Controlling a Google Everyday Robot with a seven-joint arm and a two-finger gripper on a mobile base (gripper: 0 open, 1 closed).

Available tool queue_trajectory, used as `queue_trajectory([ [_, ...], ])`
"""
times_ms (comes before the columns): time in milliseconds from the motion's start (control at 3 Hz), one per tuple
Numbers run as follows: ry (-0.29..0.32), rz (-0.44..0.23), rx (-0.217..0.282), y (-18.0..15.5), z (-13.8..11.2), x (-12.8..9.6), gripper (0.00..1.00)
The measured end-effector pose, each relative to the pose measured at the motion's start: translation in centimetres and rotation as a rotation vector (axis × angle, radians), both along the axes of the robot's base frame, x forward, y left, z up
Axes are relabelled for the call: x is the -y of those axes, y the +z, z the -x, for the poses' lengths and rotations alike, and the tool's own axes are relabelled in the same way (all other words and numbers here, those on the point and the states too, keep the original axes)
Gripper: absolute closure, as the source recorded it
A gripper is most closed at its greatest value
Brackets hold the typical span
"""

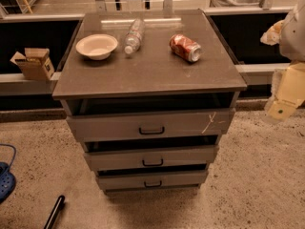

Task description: Open middle drawer

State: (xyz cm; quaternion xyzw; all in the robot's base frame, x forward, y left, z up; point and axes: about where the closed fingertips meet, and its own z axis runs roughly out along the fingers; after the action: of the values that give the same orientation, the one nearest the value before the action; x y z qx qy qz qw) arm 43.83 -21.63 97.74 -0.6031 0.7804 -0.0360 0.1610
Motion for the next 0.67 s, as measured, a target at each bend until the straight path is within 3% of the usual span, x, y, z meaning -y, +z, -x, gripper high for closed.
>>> queue_trajectory([
  [667,0.007,0.0,-0.005,-1.0,-0.6,-0.1,0.0],
])
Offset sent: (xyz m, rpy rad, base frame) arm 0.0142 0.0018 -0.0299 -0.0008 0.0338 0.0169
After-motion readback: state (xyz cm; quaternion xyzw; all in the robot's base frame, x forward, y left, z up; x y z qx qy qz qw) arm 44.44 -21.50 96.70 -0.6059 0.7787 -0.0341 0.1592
